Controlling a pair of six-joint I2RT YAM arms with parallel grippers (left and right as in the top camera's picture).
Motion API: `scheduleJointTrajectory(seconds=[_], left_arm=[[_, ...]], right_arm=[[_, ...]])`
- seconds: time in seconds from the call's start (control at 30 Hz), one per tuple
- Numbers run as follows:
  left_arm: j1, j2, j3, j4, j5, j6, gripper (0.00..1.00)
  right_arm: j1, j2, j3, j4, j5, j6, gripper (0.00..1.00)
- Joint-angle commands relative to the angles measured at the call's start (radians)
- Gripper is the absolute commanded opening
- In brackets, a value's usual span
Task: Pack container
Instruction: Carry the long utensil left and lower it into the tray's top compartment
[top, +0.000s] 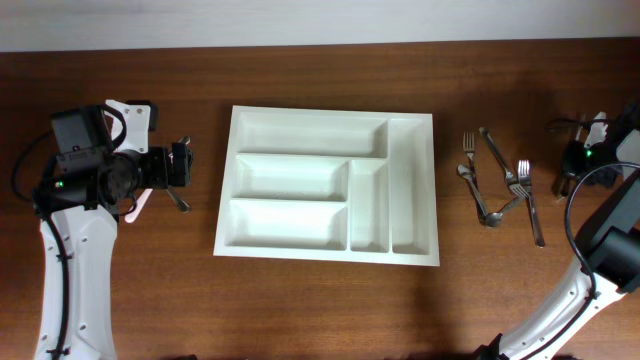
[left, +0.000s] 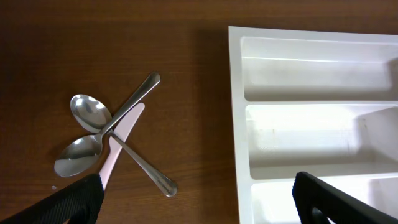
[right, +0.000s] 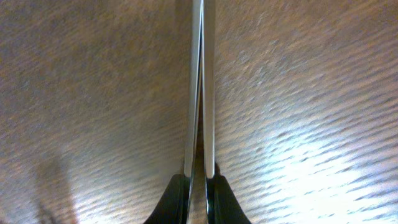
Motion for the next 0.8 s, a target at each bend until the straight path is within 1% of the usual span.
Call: scheduleJointTrajectory(seconds=[0.0, 0.07, 0.2, 0.4, 0.57, 0.7, 0.77], left_arm=[[0.003, 0.003, 0.016, 0.0, 0.018, 0.016, 0.99], [0.003, 0.003, 0.016, 0.0, 0.018, 0.016, 0.99], [0.003, 0.003, 0.016, 0.0, 0.018, 0.016, 0.99], [0.003, 0.003, 0.016, 0.0, 0.018, 0.016, 0.99], [0.003, 0.003, 0.016, 0.0, 0.018, 0.016, 0.99], [0.003, 0.003, 0.016, 0.0, 0.018, 0.016, 0.99], [0.003, 0.003, 0.016, 0.0, 0.018, 0.016, 0.99]], right_arm=[[0.004, -0.014, 0.04, -0.042, -0.07, 0.049, 0.04], [0.009, -0.035, 0.077, -0.083, -0.074, 0.072, 0.04], [0.033, -0.088, 0.162, -0.166, -0.119, 0.072, 0.04], [0.127, -0.184, 0.274, -0.257, -0.151, 0.071, 0.04], [0.275, -0.262, 0.34, -0.341, -0.152, 0.071, 0.04], [0.451, -0.308, 0.345, -0.357, -0.152, 0.054, 0.04], [0.549, -0.309, 0.345, -0.356, -0.152, 0.0, 0.04]])
